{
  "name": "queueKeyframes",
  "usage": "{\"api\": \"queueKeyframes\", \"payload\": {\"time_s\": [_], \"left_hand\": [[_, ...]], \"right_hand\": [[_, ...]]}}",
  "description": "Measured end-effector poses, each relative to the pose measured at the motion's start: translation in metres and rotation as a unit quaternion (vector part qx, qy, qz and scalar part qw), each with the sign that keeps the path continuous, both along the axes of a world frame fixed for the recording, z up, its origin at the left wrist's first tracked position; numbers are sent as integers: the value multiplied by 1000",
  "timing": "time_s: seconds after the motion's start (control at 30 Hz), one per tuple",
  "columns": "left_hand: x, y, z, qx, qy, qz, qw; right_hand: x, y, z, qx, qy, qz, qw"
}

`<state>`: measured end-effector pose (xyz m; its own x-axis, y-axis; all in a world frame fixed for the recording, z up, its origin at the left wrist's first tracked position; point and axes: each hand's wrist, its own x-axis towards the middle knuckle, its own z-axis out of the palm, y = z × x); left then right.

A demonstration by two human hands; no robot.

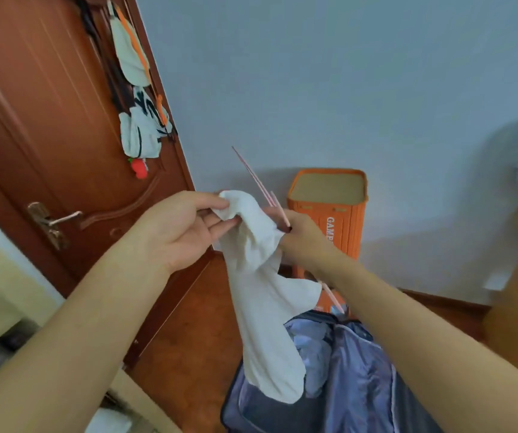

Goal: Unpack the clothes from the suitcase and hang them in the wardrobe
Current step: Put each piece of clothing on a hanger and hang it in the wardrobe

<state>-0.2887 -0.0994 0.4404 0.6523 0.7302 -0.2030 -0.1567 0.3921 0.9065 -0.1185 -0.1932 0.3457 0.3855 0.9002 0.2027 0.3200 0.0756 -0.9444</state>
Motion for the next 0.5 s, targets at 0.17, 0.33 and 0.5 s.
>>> {"api": "queueKeyframes", "payload": {"time_s": [0.17, 0.33, 0.5], "left_hand": [[-21, 8, -57, 123, 92, 10, 988], [15, -23, -192, 193, 244, -16, 950], [-19, -34, -282, 300, 428, -7, 853]], "right_hand": [[2, 15, 78, 23, 59, -84, 994], [-4, 14, 130, 56, 151, -112, 981], [43, -23, 154, 78, 131, -241, 959]]}}
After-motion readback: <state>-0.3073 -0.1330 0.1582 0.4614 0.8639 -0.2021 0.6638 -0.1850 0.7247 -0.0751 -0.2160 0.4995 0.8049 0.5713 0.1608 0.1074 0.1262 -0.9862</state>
